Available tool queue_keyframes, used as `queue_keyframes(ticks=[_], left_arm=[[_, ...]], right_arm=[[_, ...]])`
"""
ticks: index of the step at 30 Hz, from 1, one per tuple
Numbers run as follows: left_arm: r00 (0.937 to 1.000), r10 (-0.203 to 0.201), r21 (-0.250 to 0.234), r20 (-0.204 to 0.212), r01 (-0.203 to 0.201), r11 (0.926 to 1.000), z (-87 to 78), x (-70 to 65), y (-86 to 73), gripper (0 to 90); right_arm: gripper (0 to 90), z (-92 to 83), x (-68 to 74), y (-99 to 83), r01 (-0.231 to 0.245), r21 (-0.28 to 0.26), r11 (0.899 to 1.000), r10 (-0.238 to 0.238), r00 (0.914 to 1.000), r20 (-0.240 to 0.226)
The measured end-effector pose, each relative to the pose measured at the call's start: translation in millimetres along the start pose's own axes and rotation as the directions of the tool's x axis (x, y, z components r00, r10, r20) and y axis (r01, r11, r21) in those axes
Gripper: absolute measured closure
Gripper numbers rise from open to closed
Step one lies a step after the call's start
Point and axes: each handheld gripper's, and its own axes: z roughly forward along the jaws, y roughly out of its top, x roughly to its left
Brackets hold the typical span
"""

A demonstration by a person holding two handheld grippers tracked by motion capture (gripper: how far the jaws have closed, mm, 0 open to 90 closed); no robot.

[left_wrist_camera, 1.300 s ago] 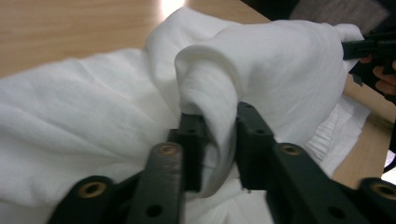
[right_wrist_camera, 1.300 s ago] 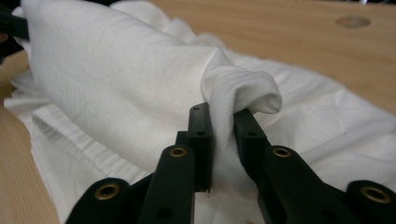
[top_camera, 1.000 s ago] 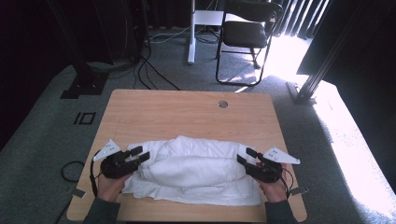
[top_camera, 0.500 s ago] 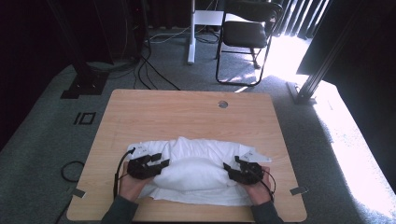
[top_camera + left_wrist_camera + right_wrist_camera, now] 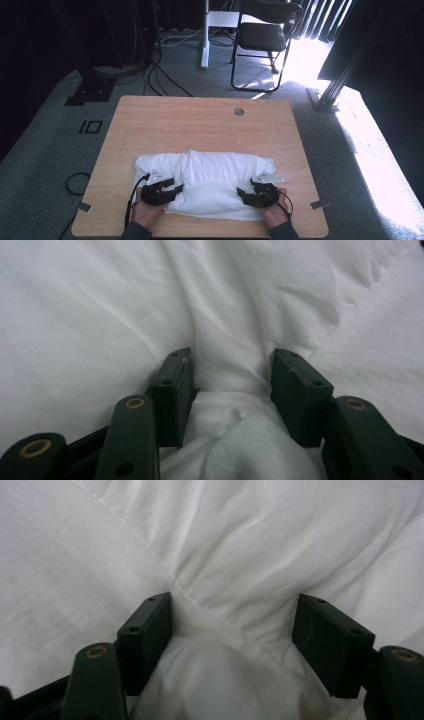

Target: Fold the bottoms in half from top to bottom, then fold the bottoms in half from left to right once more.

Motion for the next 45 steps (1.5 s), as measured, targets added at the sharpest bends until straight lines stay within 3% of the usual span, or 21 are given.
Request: queue_keyframes(ticks=[13, 18, 26, 28, 31, 34, 35, 37, 38, 40, 41, 42, 44, 45], left_arm=[[0.996, -0.03, -0.012, -0.084, 0.029, 0.9995, 25.6, 32.1, 29.8, 52.7], [0.9938, -0.042, -0.02, -0.103, 0.04, 0.999, 31.5, 42.1, 36.4, 52.3], [0.991, -0.073, -0.063, -0.112, 0.067, 0.9958, 21.4, 54.2, 49.6, 46.5], [0.988, -0.085, -0.085, -0.129, 0.075, 0.9936, 12.8, 57.3, 54.8, 45.7], [0.9776, -0.098, -0.128, -0.186, 0.075, 0.9889, -2.2, 65.1, 59.7, 44.7], [0.9619, -0.154, -0.161, -0.225, 0.12, 0.9797, -15.1, 78.5, 59.4, 43.8], [0.9526, -0.176, -0.162, -0.248, 0.138, 0.9772, -18.8, 84.2, 58.0, 43.7], [0.9415, -0.199, -0.154, -0.272, 0.161, 0.9749, -22.4, 92.4, 55.4, 42.3], [0.9316, -0.223, -0.158, -0.287, 0.184, 0.9702, -24.9, 98.3, 52.4, 42.2], [0.919, -0.251, -0.151, -0.304, 0.214, 0.9653, -27.2, 106.0, 49.0, 39.6], [0.9121, -0.278, -0.143, -0.301, 0.245, 0.9588, -28.4, 112.6, 46.4, 38.1], [0.9118, -0.291, -0.138, -0.29, 0.261, 0.9555, -28.7, 115.7, 45.2, 37.3], [0.8989, -0.302, -0.135, -0.317, 0.273, 0.9526, -28.5, 119.3, 43.3, 31.8], [0.9071, -0.322, -0.138, -0.272, 0.294, 0.9458, -28.8, 122.2, 42.0, 29.7]], right_arm=[[29.8, 38.8, -22.5, 30.5, -0.037, -0.03, 0.999, 0.038, 0.9989, 0.027], [28.3, 50.5, -30.2, 37.7, -0.061, -0.049, 0.997, 0.062, 0.998, 0.011], [29.6, 49.4, -33.2, 52.1, -0.069, -0.062, 0.996, 0.071, 0.997, 0.032], [32.9, 40.7, -31.7, 60.8, -0.072, -0.105, 0.992, 0.076, 0.9967, 0.031], [45.2, 26.5, -24.0, 75.9, -0.061, -0.168, 0.984, 0.065, 0.9976, 0.022], [48.9, 17.4, -9.1, 88.5, -0.015, -0.218, 0.976, 0.019, 0.9996, 0.019], [49.0, 16.3, -3.6, 92.0, 0.002, -0.225, 0.974, 0.001, 0.9999, 0.013], [48.8, 17.5, 7.3, 98.0, 0.031, -0.229, 0.973, -0.032, 0.9995, 0.001], [48.4, 19.7, 12.0, 100.4, 0.041, -0.231, 0.972, -0.043, 0.999, -0.007], [48.5, 28.1, 20.5, 103.7, 0.063, -0.224, 0.973, -0.067, 0.9977, -0.012], [49.0, 31.6, 23.0, 104.2, 0.065, -0.218, 0.974, -0.07, 0.9974, -0.016], [50.4, 39.1, 26.9, 105.0, 0.073, -0.211, 0.975, -0.079, 0.9966, -0.022], [50.4, 47.5, 30.7, 105.6, 0.072, -0.199, 0.977, -0.078, 0.9967, -0.022], [50.1, 50.9, 32.0, 105.8, 0.068, -0.195, 0.978, -0.075, 0.9968, -0.028]])
